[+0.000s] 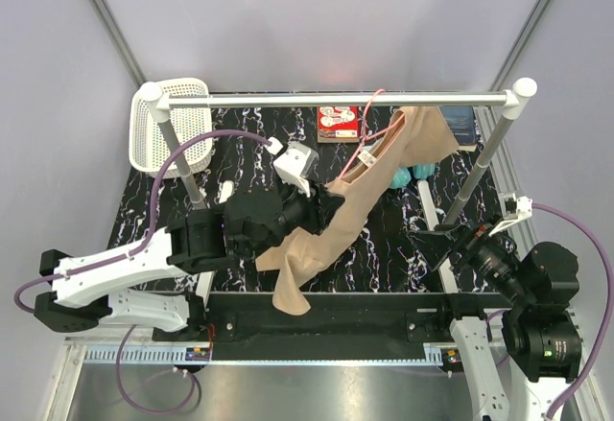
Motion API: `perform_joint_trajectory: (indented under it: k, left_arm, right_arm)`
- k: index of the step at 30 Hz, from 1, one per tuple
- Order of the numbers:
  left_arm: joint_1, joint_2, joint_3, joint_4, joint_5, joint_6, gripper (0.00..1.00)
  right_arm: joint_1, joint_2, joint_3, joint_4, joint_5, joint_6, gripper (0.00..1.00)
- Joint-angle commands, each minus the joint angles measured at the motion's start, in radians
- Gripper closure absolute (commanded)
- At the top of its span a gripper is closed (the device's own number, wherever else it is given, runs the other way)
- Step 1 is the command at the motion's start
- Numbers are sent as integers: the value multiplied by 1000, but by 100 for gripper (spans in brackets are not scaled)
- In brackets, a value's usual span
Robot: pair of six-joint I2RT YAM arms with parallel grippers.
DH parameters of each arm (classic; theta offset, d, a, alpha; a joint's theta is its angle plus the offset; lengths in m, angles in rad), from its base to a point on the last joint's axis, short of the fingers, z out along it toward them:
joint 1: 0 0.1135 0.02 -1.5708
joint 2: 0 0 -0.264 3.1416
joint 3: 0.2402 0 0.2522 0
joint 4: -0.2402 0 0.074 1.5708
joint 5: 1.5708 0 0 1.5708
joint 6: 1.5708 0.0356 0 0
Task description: Remove the t-shirt from the hanger
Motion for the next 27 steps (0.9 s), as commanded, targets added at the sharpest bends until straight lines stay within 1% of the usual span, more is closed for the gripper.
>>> perform_joint_trajectory:
  k: [1,2,3,5,8,11,17,22,27]
  left_arm:
    - [-10,-8,59,39,-90,23,75]
    - [-10,-16,58,41,-96,24,83]
    - [-9,-19,55,41,-105,21,87]
    - [-10,-28,53,41,-111,18,90]
    - [-12,-45,62,42,-115,1,94]
    - [-12,-69,85,47,-93,-3,100]
    - [-12,-112,98,77,-9,-6,100]
    - [-12,-131,110,82,86,23,100]
    - [-12,-209,59,120,132,66,100]
  right_arm:
    - [4,-8,-2,42,-11,7,0]
    - [4,-8,-2,39,-13,6,0]
    - [4,-10,-5,36,-15,6,0]
    - [4,-13,-11,36,-13,15,0]
    - [5,-22,-14,39,2,29,0]
    - [4,-27,-11,42,5,30,0]
    - [4,-16,-3,44,4,30,0]
    - [4,-16,-29,47,-33,12,0]
    - [5,0,-57,55,-62,-1,1]
